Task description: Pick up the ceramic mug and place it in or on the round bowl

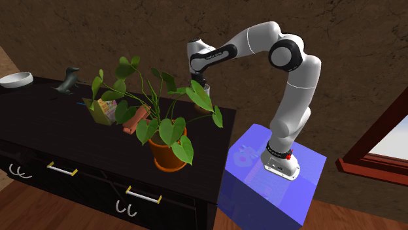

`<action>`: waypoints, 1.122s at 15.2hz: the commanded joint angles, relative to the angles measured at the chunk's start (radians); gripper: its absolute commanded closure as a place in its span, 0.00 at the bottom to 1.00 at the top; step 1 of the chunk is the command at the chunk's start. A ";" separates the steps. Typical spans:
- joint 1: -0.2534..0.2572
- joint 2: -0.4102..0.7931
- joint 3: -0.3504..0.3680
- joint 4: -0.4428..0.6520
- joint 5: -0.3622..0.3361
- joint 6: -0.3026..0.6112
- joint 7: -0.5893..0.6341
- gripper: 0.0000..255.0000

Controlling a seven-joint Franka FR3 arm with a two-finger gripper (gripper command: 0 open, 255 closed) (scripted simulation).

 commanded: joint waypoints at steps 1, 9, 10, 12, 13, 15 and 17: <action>0.001 0.006 0.000 -0.018 -0.003 0.025 0.004 1.00; 0.002 0.029 -0.001 -0.054 -0.013 0.082 0.013 1.00; 0.002 0.029 -0.001 -0.054 -0.013 0.082 0.013 1.00; 0.002 0.029 -0.001 -0.054 -0.013 0.082 0.013 1.00; 0.002 0.029 -0.001 -0.054 -0.013 0.082 0.013 1.00; 0.002 0.029 -0.001 -0.054 -0.013 0.082 0.013 0.00; 0.002 0.029 -0.001 -0.054 -0.013 0.082 0.013 0.00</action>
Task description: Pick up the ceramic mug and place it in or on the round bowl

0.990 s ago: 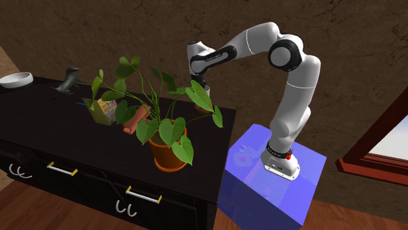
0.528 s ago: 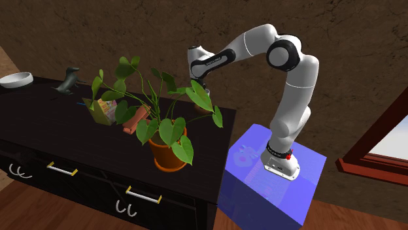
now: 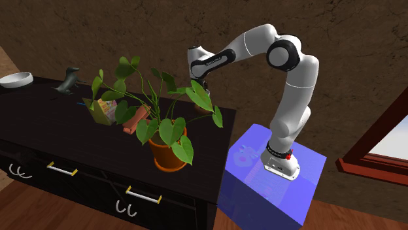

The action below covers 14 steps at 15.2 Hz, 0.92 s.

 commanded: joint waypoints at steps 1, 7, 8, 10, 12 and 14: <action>0.000 0.000 0.000 0.000 0.000 0.000 0.000 0.00; 0.002 -0.038 0.005 0.084 0.017 -0.119 -0.011 0.00; 0.002 -0.038 0.005 0.083 0.017 -0.119 -0.011 0.00; 0.002 -0.038 0.005 0.084 0.017 -0.119 -0.011 0.00; 0.002 -0.038 0.005 0.084 0.017 -0.119 -0.011 0.00; 0.002 -0.038 0.005 0.084 0.017 -0.119 -0.011 0.00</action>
